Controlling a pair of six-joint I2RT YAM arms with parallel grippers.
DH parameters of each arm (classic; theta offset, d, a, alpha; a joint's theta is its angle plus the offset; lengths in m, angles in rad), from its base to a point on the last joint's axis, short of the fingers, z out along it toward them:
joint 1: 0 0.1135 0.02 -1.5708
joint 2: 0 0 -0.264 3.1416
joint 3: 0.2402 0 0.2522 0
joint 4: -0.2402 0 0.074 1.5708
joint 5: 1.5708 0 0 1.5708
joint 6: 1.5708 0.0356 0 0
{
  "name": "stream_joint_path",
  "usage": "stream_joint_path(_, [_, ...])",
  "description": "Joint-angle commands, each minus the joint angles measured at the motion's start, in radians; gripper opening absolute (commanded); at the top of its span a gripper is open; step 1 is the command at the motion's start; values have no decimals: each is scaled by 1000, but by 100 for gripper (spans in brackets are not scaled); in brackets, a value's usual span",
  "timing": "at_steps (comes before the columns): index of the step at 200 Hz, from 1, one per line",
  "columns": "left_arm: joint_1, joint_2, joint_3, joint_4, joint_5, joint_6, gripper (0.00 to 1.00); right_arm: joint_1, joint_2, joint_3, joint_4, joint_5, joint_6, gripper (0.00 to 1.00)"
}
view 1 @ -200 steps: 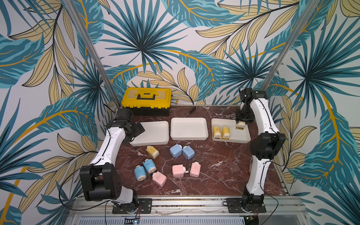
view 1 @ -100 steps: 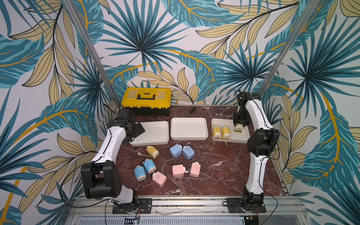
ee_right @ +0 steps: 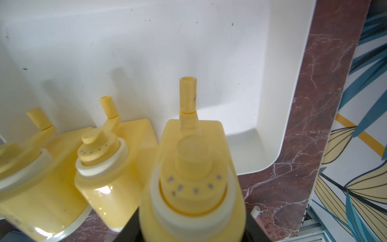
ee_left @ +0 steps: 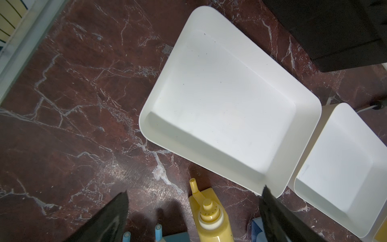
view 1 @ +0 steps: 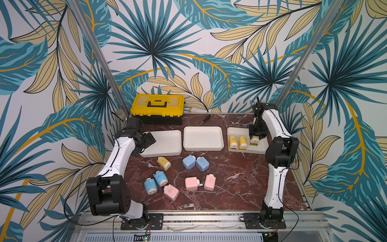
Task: Place the pencil sharpeners by color into the storage box
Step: Place the pencil sharpener in the storage box.
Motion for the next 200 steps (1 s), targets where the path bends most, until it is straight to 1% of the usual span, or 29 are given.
stream_joint_path(1, [0, -25, -8, -3, -4, 13, 99, -8, 29, -37, 26, -14, -24, 39])
stream_joint_path(65, [-1, -20, -7, -3, 0, 10, 99, -10, 37, -105, 58, -47, -40, 38])
stream_joint_path(200, [-8, -13, -5, -2, 8, 12, 99, -11, 32, -111, 56, -79, -48, 39])
